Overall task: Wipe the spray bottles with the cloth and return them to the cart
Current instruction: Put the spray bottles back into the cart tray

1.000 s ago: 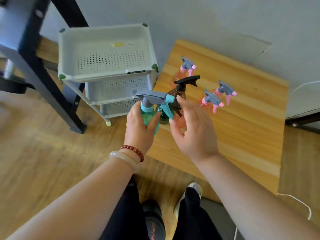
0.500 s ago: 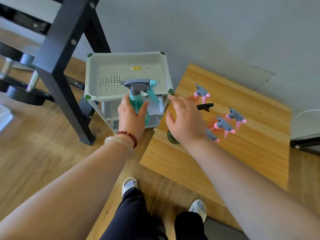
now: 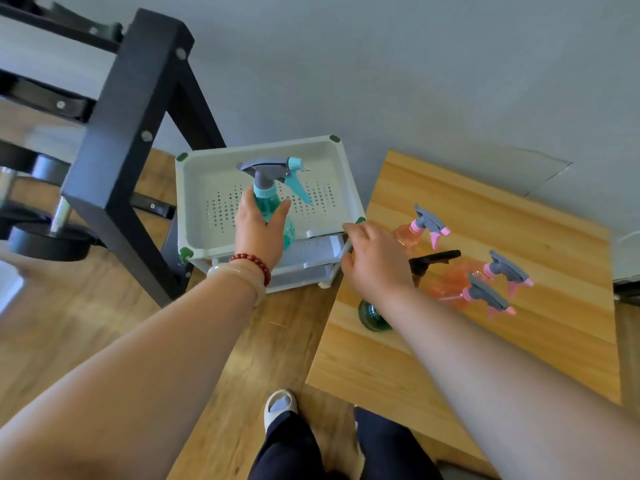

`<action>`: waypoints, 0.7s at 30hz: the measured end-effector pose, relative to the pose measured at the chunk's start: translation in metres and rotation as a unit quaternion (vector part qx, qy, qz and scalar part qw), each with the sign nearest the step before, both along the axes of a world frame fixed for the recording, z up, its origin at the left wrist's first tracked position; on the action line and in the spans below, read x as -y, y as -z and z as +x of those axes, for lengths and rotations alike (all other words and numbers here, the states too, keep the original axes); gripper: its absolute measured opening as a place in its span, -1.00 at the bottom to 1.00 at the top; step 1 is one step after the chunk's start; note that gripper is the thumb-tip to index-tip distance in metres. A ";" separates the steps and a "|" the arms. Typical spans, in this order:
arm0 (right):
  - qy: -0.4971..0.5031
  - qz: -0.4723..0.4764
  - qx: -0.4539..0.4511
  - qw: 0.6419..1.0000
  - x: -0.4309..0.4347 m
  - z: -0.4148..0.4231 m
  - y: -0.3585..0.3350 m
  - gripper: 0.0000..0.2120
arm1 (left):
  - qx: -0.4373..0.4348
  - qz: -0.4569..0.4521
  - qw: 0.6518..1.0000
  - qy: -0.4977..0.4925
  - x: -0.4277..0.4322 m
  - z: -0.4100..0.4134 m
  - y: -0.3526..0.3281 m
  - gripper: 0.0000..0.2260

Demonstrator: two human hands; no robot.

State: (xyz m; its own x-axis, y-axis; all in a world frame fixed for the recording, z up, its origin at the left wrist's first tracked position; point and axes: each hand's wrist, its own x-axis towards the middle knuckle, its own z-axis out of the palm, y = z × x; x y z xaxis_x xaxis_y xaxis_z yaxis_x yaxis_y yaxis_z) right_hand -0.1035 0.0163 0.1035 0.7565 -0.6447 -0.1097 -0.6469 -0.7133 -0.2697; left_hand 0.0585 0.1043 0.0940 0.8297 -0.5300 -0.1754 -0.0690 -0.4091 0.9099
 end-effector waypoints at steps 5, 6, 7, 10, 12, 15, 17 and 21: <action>-0.017 0.010 -0.048 0.999 0.046 0.025 0.015 -0.52 | -0.022 0.006 0.997 -0.069 0.042 0.015 0.005 -0.67; -0.021 0.014 -0.054 0.998 0.055 0.030 0.018 -0.52 | -0.030 0.007 0.997 -0.076 0.049 0.018 0.008 -0.68; -0.021 0.019 -0.056 0.998 0.064 0.034 0.021 -0.51 | -0.041 0.004 0.996 -0.083 0.056 0.021 0.010 -0.69; -0.019 0.036 -0.053 0.998 0.088 0.051 0.033 -0.48 | -0.065 -0.018 0.992 -0.108 0.077 0.031 0.019 -0.69; -0.004 0.049 -0.050 0.998 0.101 0.060 0.044 -0.46 | -0.060 -0.024 0.993 -0.103 0.092 0.040 0.026 -0.70; 0.021 0.068 -0.065 0.995 0.115 0.073 0.061 -0.41 | -0.046 -0.019 0.995 -0.082 0.114 0.054 0.042 -0.73; 0.033 0.071 -0.066 0.995 0.119 0.081 0.073 -0.38 | -0.047 -0.015 0.996 -0.070 0.126 0.063 0.054 -0.76; 0.045 0.097 -0.064 0.992 0.121 0.095 0.095 -0.37 | -0.041 -0.005 0.998 -0.040 0.146 0.073 0.078 -0.74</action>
